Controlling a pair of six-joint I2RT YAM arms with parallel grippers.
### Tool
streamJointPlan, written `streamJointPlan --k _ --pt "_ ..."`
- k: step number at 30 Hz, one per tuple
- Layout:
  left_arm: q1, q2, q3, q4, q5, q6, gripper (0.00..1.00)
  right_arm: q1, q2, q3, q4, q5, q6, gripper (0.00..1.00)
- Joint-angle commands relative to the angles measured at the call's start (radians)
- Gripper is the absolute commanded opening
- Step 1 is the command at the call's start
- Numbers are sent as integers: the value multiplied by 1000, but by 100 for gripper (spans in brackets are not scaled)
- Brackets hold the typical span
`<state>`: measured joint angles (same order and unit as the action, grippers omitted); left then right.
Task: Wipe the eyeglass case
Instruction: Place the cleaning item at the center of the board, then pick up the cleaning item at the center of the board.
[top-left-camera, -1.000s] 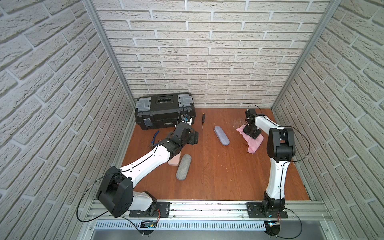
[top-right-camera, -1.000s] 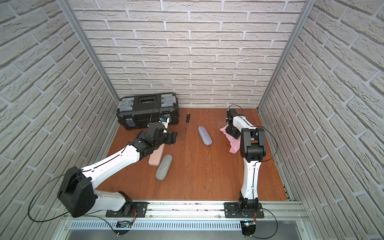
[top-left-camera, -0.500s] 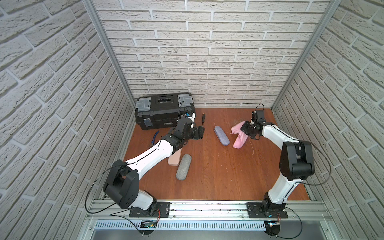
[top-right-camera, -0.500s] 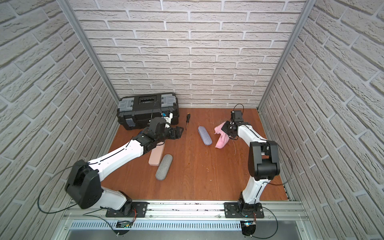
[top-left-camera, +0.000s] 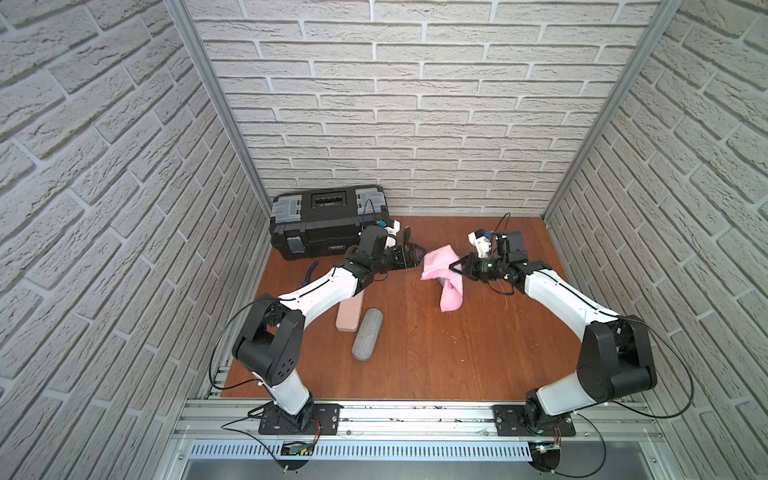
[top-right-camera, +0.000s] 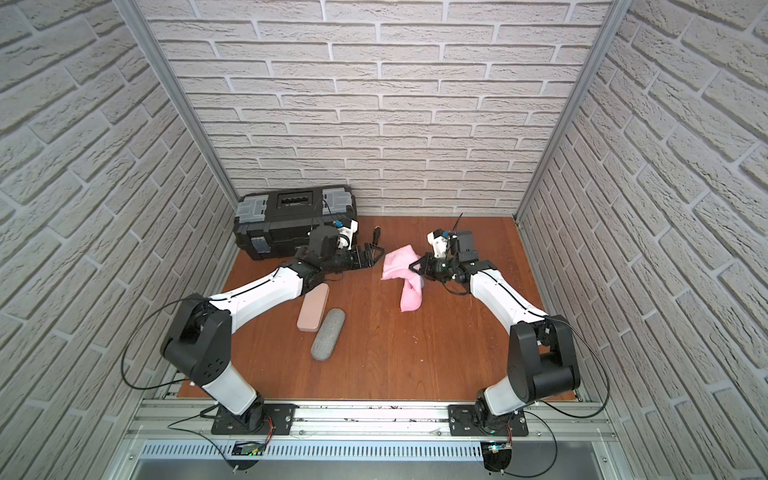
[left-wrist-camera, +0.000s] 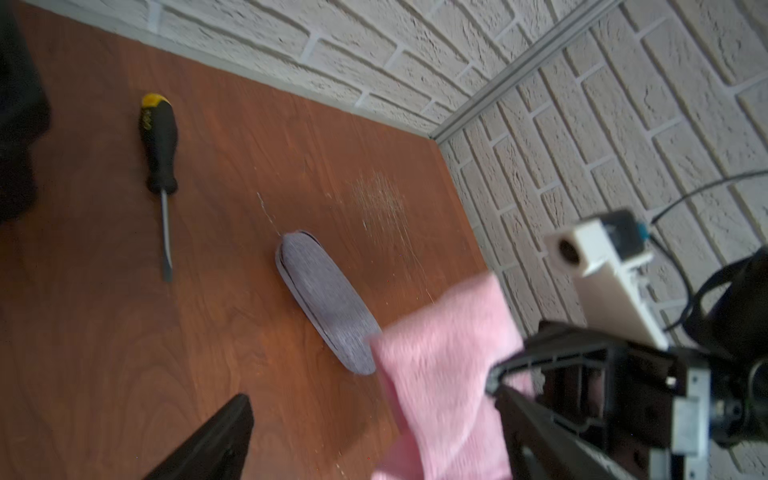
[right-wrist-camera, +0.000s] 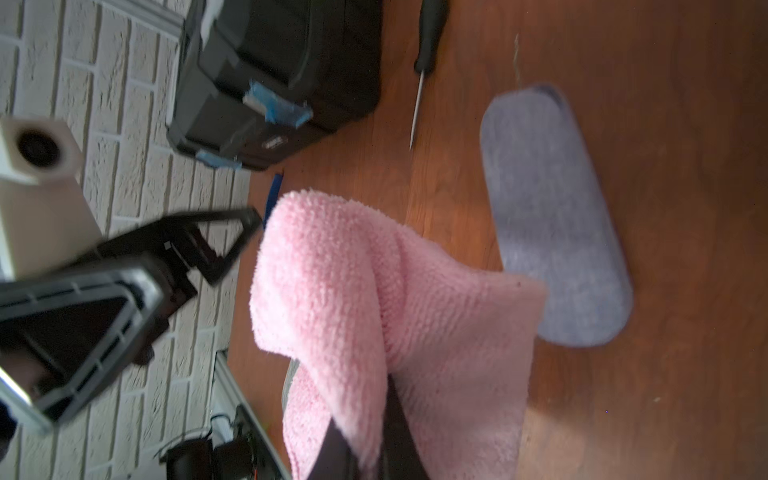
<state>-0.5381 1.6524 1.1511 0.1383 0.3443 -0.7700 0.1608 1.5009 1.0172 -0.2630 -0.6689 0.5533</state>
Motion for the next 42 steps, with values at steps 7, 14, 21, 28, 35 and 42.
streamJointPlan --k 7,14,21,28,35,42 --pt "-66 38 12 53 13 75 87 16 45 -75 -456 207 -116 3" --pt "-140 115 39 -21 12 128 78 18 62 -24 -605 663 -90 4" --pt "-156 121 12 -28 -5 121 76 124 163 77 -694 969 -101 49" --pt "-138 65 -26 -38 -37 144 75 156 20 79 -746 907 8 94" --pt "-131 50 -39 -22 -36 129 76 -19 34 2 -557 708 127 100" --pt "-131 32 -45 -28 -29 126 76 -19 206 -3 -481 637 179 95"
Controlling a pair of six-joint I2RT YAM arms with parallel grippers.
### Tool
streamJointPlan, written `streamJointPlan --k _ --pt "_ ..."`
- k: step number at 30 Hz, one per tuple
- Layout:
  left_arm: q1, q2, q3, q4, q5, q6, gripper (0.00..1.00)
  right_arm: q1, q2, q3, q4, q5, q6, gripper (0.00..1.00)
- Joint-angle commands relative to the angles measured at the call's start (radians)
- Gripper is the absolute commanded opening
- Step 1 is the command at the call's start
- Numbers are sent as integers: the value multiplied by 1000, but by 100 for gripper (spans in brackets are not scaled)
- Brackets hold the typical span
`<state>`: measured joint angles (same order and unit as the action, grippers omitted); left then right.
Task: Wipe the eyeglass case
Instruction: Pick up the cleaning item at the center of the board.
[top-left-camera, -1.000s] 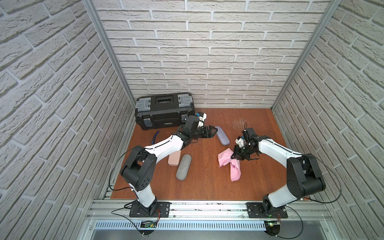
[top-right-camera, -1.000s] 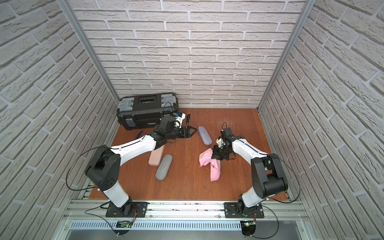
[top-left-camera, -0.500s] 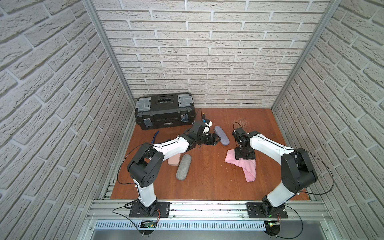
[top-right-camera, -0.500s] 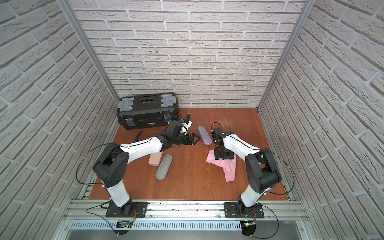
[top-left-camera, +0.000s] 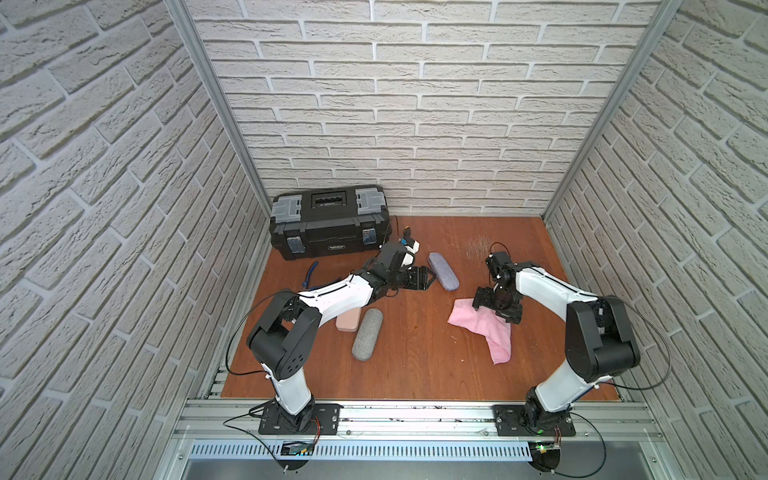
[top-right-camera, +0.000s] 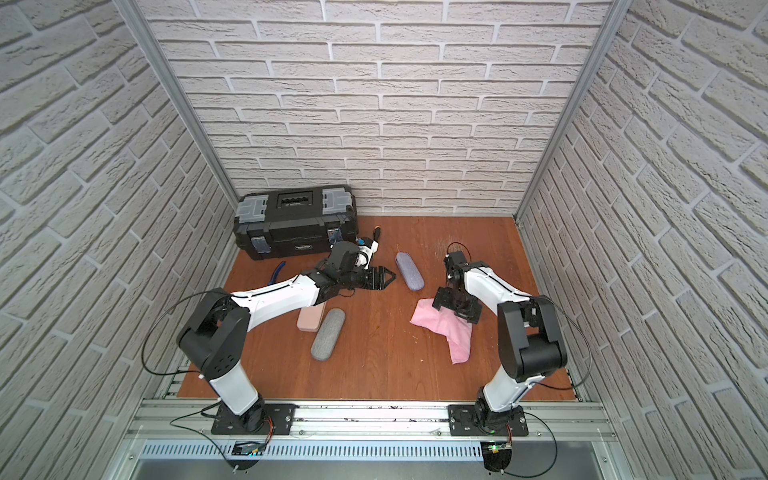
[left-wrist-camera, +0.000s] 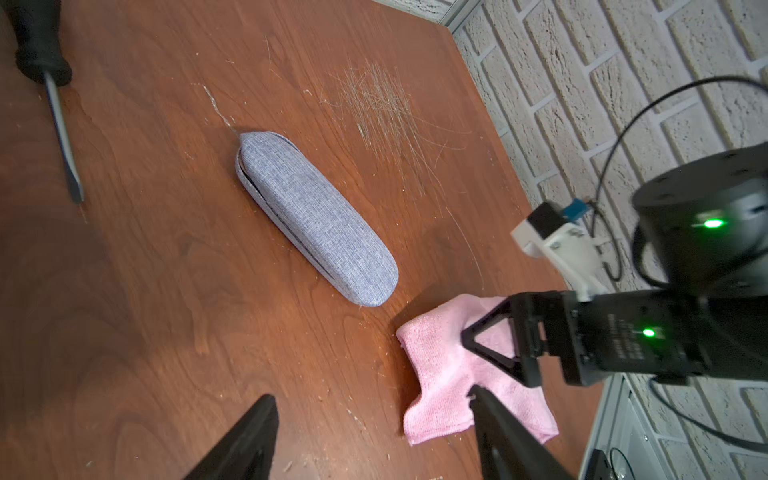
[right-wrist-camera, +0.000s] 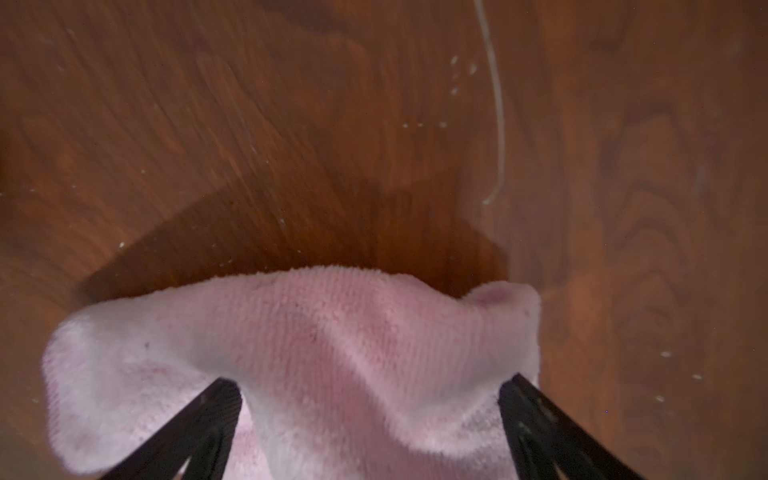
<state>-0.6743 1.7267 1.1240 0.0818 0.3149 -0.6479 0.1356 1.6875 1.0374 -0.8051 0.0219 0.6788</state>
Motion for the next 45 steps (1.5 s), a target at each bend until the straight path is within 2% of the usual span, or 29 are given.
streamJointPlan --k 1,4,5,6,7,9,12,14,15,16,21,25,27,29,32,36,38,40,41,43,45 --pt "5 -45 -21 29 -2 0 75 6 30 -33 76 -56 60 91" --pt "4 -55 -29 28 -5 -8 75 6 43 -57 143 -75 55 69" --pt "4 -56 -28 18 -7 -13 74 6 40 -62 173 -96 40 54" --pt "4 -58 -22 1 -6 -15 74 6 31 -69 207 -126 21 33" --pt "4 -56 -13 -23 -3 -17 73 6 18 -77 234 -149 5 22" --pt "-10 -53 7 -51 28 -14 73 9 -39 -90 278 -197 -32 11" --pt "-73 -32 31 -65 58 14 82 24 -151 -91 307 -296 -68 3" --pt "-98 -1 31 -35 91 0 89 39 -215 -94 337 -364 -67 3" --pt "-102 16 24 2 113 -27 96 50 -241 -98 371 -416 -62 3" --pt "-102 28 19 37 139 -49 98 57 -258 -103 399 -458 -50 3" --pt "-67 61 20 149 228 -73 98 90 -300 -130 598 -700 14 3" --pt "4 61 -57 358 329 -193 95 81 -305 -132 686 -836 46 3" --pt "8 59 -80 443 355 -234 94 82 -292 -139 798 -893 129 3" --pt "-15 67 -64 455 370 -228 90 85 -275 -147 928 -923 240 3" --pt "-28 91 -62 517 357 -267 79 96 -250 -137 1054 -941 342 3" --pt "23 100 -90 607 315 -352 35 93 -265 -100 949 -895 302 6" --pt "42 96 -88 623 312 -363 24 94 -267 -72 857 -860 274 17" --pt "51 92 -80 624 309 -361 12 94 -273 -45 762 -810 249 38" --pt "55 91 -75 622 312 -355 3 94 -279 -18 679 -770 217 48" --pt "59 89 -70 602 305 -332 0 94 -294 42 492 -663 143 60" --pt "61 82 -70 560 284 -290 0 96 -305 129 257 -505 64 65"
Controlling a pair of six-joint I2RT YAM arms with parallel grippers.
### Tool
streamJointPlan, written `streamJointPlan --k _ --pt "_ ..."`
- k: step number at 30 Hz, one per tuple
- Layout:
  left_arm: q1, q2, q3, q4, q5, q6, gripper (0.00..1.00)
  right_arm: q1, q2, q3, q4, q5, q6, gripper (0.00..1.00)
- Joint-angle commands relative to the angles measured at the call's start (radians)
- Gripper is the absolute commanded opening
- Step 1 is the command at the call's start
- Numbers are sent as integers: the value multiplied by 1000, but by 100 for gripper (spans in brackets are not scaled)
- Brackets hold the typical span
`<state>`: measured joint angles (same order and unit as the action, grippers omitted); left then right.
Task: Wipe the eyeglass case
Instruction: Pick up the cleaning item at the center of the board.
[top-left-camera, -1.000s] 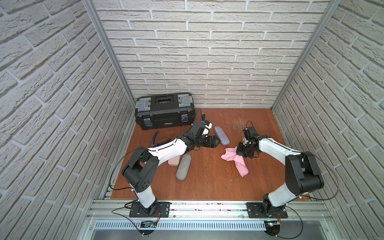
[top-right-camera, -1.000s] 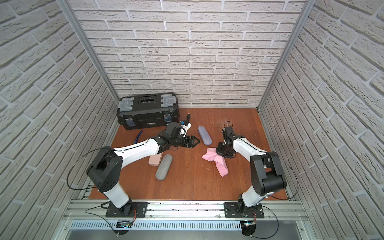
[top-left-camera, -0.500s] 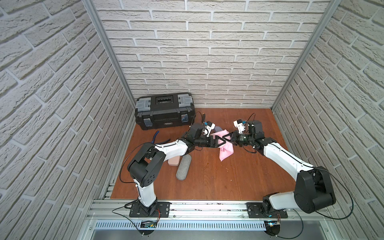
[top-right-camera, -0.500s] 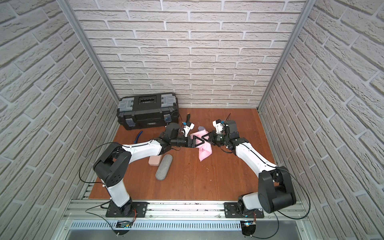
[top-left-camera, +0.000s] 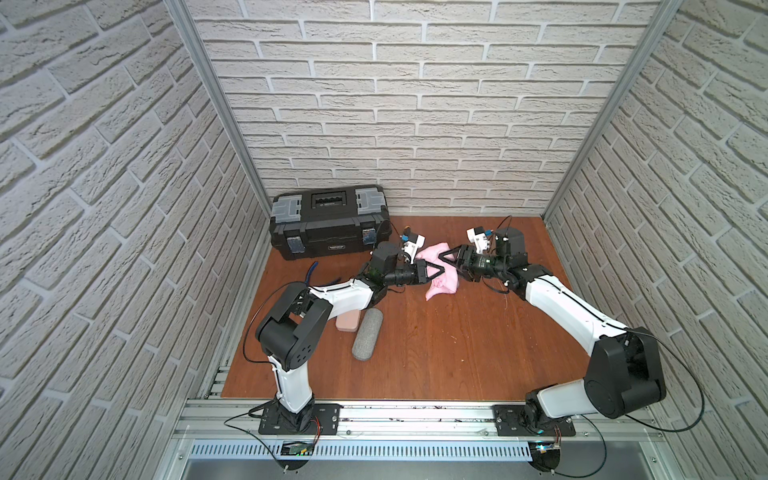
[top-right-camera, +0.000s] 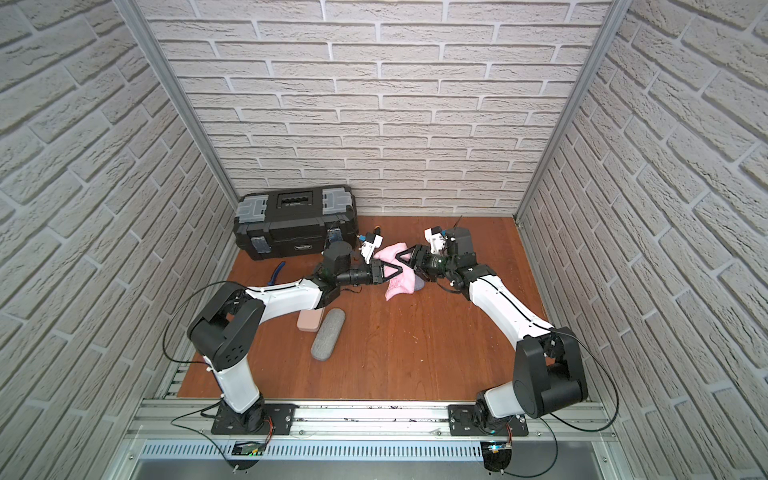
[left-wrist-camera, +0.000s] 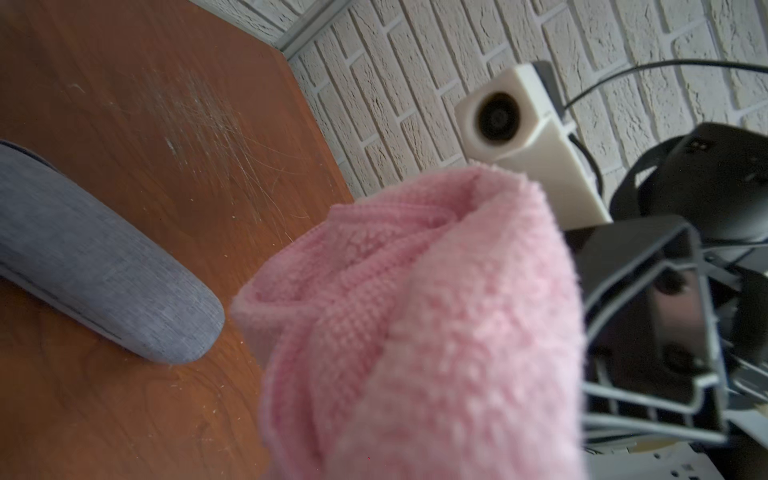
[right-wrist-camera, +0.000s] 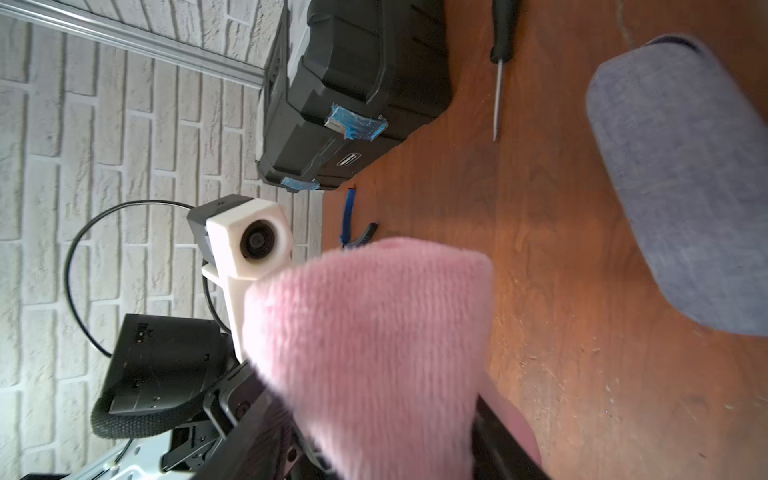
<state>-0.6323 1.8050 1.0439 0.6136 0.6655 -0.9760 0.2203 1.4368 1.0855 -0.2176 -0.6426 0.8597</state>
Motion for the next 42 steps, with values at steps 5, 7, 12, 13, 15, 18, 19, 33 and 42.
streamJointPlan --k 5,7,12,13,15,18,19,33,42 --pt "3 -16 24 -86 -134 154 0 54 -94 141 -436 249 -117 66" --pt "-10 -16 35 -105 -140 181 0 93 -74 165 -443 260 -99 66" --pt "-51 -33 39 -79 -142 242 0 146 -14 185 -405 310 -36 67" --pt "-60 -41 31 -65 -143 252 0 149 -7 185 -399 323 -30 67" --pt "-79 -55 10 -10 -137 264 0 150 15 185 -386 343 -24 68" --pt "-102 -63 -22 65 -124 269 0 149 27 179 -363 368 -8 69" --pt "-106 -65 -30 79 -122 269 0 150 27 179 -362 380 0 70" --pt "-116 -73 -61 174 -89 295 0 134 -19 28 -123 320 188 40" --pt "-111 -110 -84 160 -53 318 36 128 -81 -22 -148 443 151 3"
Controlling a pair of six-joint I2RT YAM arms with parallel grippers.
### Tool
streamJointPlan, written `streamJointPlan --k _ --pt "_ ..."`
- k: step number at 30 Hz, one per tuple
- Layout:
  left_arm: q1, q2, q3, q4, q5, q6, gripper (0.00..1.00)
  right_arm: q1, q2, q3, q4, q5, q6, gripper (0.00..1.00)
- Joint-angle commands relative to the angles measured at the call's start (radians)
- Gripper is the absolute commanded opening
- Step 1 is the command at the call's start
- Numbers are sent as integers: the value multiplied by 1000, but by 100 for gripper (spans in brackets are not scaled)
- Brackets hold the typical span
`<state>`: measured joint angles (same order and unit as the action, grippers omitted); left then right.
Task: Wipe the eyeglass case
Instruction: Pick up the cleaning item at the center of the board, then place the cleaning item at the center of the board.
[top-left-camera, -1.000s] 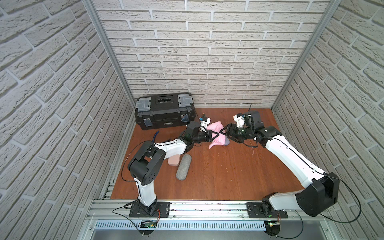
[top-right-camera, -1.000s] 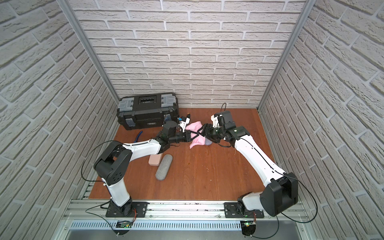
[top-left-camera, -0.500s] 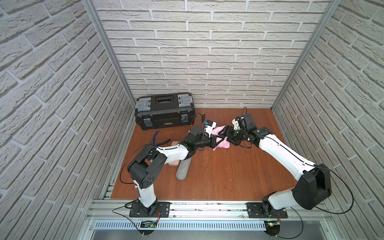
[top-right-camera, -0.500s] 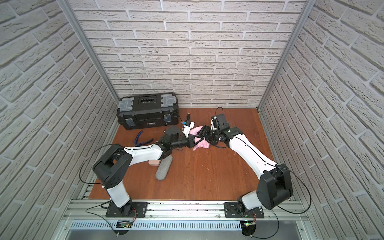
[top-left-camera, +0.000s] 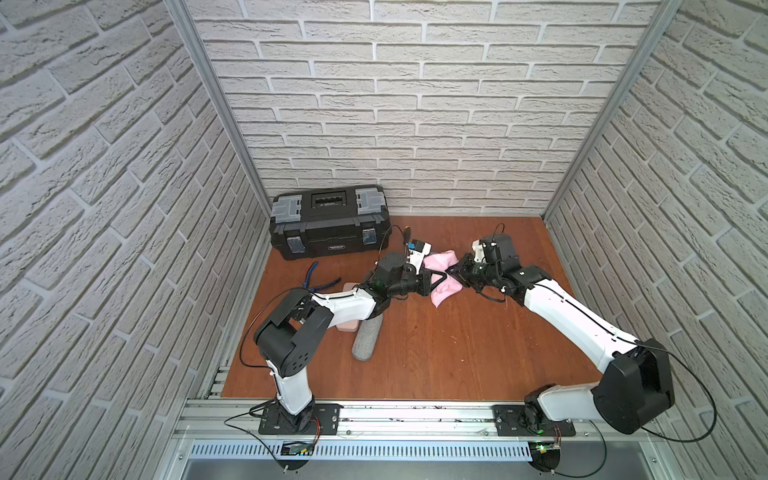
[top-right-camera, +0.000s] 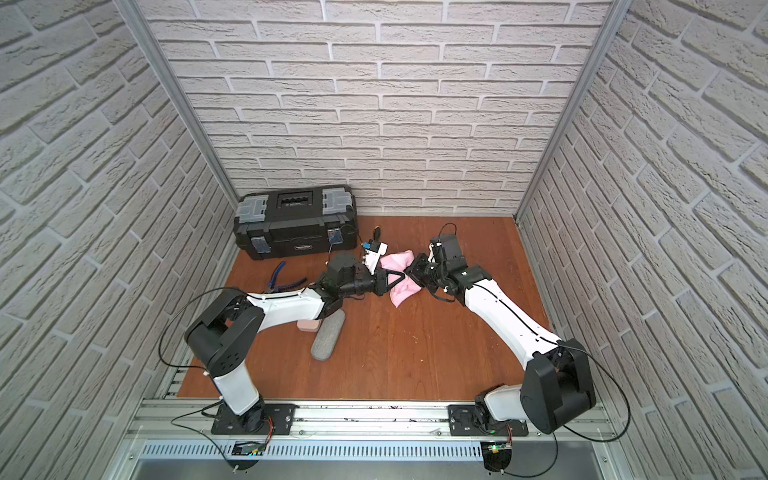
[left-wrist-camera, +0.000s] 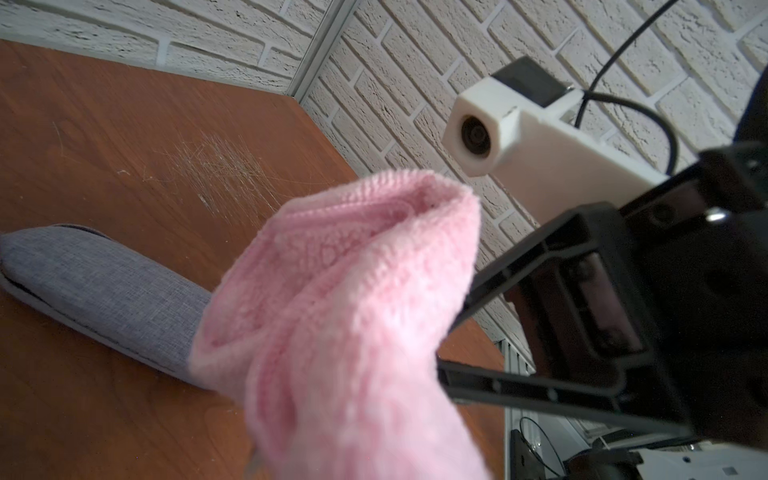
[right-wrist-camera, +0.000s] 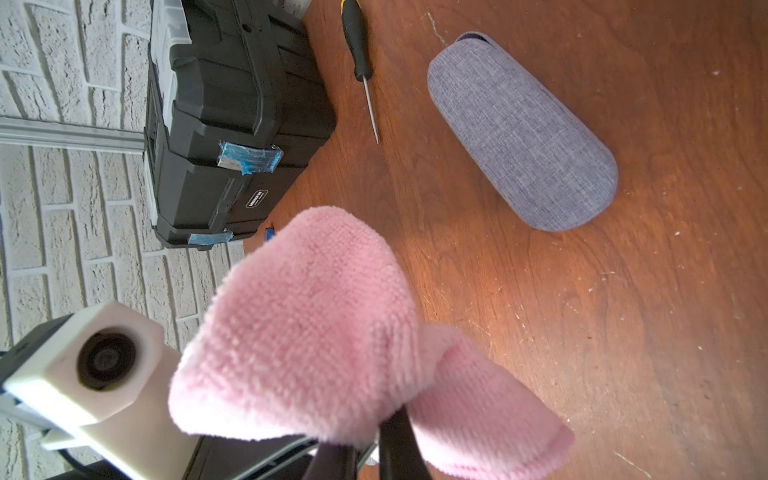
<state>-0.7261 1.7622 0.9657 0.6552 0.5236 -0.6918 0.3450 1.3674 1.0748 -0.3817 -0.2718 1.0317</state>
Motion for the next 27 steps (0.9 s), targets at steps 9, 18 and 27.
streamJointPlan --k 9,18,27 --pt "77 -135 -63 21 81 -3 64 -95 8 32 -63 22 -153 2" --pt "144 -189 -75 -176 45 77 63 -140 63 121 -466 269 -459 3" --pt "146 -137 -40 -106 37 32 62 -190 293 82 -500 289 -584 15"
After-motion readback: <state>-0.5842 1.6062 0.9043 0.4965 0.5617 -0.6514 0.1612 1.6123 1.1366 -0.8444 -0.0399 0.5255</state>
